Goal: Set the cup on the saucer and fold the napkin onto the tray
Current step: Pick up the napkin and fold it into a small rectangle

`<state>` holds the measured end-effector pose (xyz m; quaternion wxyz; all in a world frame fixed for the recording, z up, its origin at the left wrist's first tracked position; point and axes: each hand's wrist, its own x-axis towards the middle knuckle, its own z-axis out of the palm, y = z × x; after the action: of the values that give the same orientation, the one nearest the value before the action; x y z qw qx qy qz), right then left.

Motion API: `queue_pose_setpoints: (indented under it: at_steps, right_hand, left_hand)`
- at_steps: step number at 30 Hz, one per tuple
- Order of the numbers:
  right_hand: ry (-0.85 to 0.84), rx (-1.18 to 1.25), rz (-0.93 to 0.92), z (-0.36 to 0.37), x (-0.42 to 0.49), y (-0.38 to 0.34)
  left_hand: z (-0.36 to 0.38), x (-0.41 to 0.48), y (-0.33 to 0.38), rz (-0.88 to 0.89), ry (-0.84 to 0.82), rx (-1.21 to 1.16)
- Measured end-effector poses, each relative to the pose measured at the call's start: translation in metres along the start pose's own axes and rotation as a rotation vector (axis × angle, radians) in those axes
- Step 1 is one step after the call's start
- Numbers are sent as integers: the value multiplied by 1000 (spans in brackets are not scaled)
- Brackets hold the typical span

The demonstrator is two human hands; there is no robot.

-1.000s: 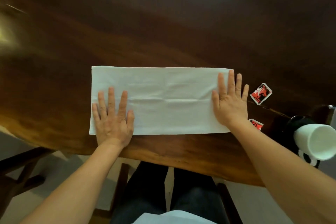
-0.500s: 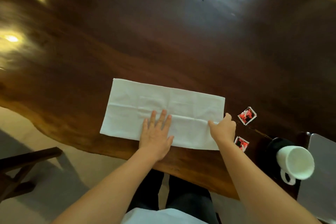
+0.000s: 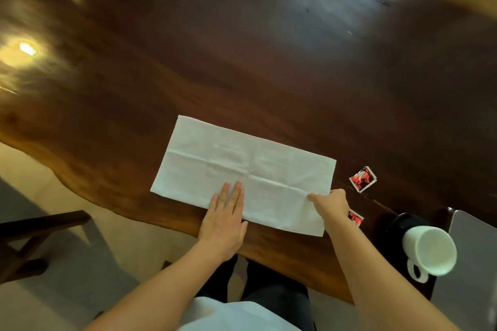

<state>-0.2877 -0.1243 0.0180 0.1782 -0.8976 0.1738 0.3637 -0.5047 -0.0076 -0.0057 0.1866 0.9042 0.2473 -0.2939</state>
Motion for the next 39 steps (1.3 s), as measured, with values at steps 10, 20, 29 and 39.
queue_pose_setpoints:
  at_steps: [10,20,29,39]
  right_hand:
    - [-304,359,-96,-41,-52,-36]
    - [-497,-67,-630,98,-171,-150]
    - [-636,-602,-723,154,-147,-115]
    - [-369,-600,-999,115,-125,-50]
  left_hand:
    - [6,-11,-20,87,39,44]
    - [13,-13,-12,55,34,35]
    - [29,-30,-36,112,254,-182]
    - [-17,-46,-109,-869,698,-1341]
